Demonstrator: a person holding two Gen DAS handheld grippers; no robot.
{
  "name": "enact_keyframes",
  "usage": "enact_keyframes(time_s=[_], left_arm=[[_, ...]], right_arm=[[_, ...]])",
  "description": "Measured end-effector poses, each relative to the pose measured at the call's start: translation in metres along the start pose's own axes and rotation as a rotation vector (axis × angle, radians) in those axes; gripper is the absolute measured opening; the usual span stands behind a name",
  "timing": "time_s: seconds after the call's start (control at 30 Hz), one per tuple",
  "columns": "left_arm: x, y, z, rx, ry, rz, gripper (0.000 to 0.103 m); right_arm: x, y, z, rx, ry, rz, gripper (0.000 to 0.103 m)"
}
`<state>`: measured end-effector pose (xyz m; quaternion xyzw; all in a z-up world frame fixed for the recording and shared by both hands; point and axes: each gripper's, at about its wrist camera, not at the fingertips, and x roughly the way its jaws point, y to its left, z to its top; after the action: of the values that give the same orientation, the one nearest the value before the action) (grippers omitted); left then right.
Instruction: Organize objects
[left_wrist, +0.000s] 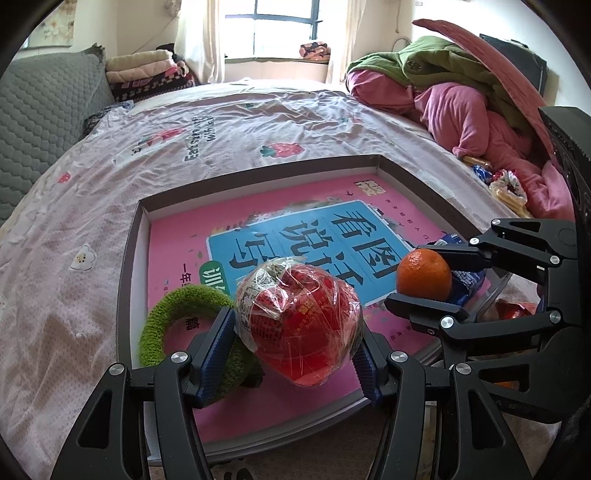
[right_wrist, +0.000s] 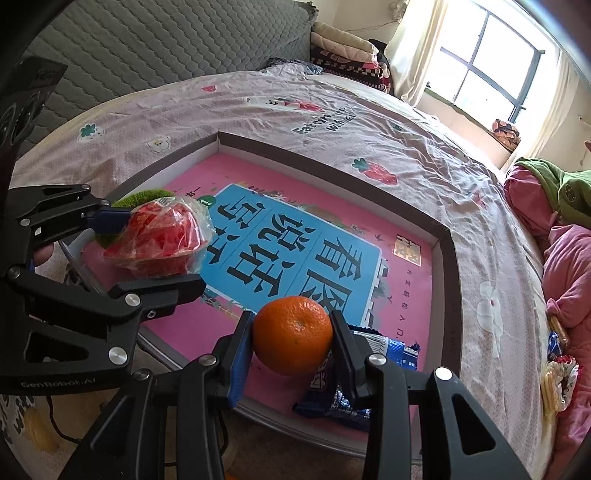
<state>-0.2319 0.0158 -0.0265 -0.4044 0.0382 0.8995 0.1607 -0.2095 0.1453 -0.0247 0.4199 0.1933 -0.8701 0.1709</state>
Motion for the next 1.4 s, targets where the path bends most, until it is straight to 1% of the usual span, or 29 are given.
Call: enact_keyframes(time_s=[0.13, 0.53, 0.8, 1.1, 1.4], left_arm=[[0.001, -0.002, -0.001, 0.008, -0.001, -0.001, 0.061], [0.002, -0.008, -0.003, 0.051, -0.003, 0.034, 0.061], [0.003, -0.008, -0.002, 0.051, -0.003, 0.032, 0.062], [0.004, -0.007, -0.002, 0.042, -0.012, 0.025, 0.062], [0.005, -0.005, -0.002, 0.029, -0.013, 0.032, 0.064]], right_arm=[[0.000, -0.002, -0.001, -0.001, 0.004, -0.003, 0.040], [0.001, -0.005, 0.000, -0.001, 0.016, -0.007, 0.040], [0.002, -0.010, -0.001, 0.031, 0.037, 0.031, 0.040], [-0.001, -0.014, -0.001, 0.049, 0.049, 0.053, 0.040], [-0.007, -0.022, 0.001, 0.088, 0.041, 0.074, 0.041]])
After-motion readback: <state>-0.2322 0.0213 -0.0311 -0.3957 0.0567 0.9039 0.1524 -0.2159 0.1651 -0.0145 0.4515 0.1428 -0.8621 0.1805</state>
